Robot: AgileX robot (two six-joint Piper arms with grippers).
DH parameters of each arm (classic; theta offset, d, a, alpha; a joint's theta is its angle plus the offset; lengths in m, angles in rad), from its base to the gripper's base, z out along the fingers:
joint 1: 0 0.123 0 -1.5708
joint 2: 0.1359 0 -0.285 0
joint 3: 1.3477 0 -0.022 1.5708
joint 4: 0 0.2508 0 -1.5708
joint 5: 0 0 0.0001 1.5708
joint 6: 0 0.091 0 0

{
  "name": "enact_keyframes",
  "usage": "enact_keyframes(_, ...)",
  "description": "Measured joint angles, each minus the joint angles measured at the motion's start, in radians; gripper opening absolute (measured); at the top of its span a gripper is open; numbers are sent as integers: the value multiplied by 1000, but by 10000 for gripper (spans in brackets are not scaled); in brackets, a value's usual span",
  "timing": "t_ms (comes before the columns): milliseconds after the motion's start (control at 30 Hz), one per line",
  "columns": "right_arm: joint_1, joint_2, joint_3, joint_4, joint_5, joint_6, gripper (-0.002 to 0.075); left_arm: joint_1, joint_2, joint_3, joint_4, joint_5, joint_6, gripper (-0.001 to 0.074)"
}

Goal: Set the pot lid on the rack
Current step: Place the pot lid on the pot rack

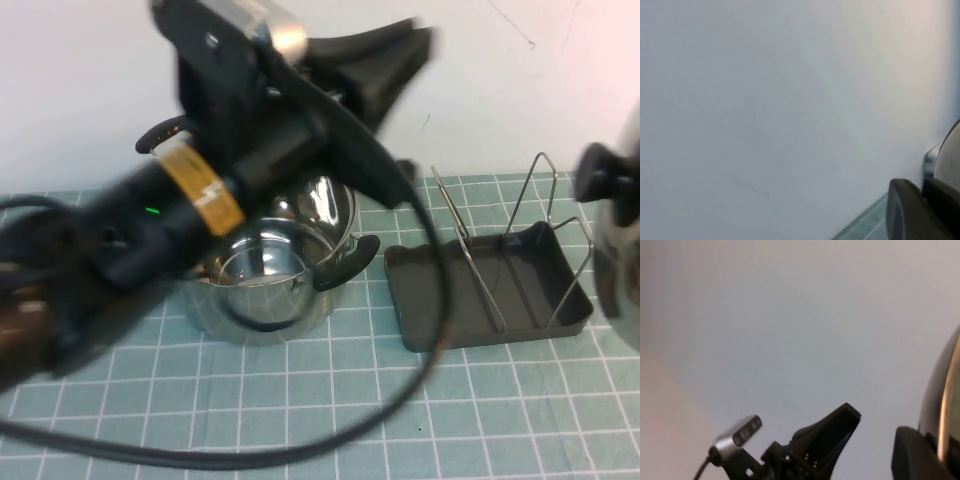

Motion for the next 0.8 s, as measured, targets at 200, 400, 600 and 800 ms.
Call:
enact_keyframes(200,0,283,-150,-209,-118,-56,13,10,-138,0,69,527,-6,6)
enact_keyframes(400,0,584,-374,-298,-200,-56,13,10,-206,0,63,932,-22,1)
enact_keyframes(600,0,772,-565,-372,-207,-37,13,12,-246,4,33,1013,-22,1)
enact_keyframes(800,33,907,-601,-432,-207,-38,13,12,-268,36,-17,1029,-22,0)
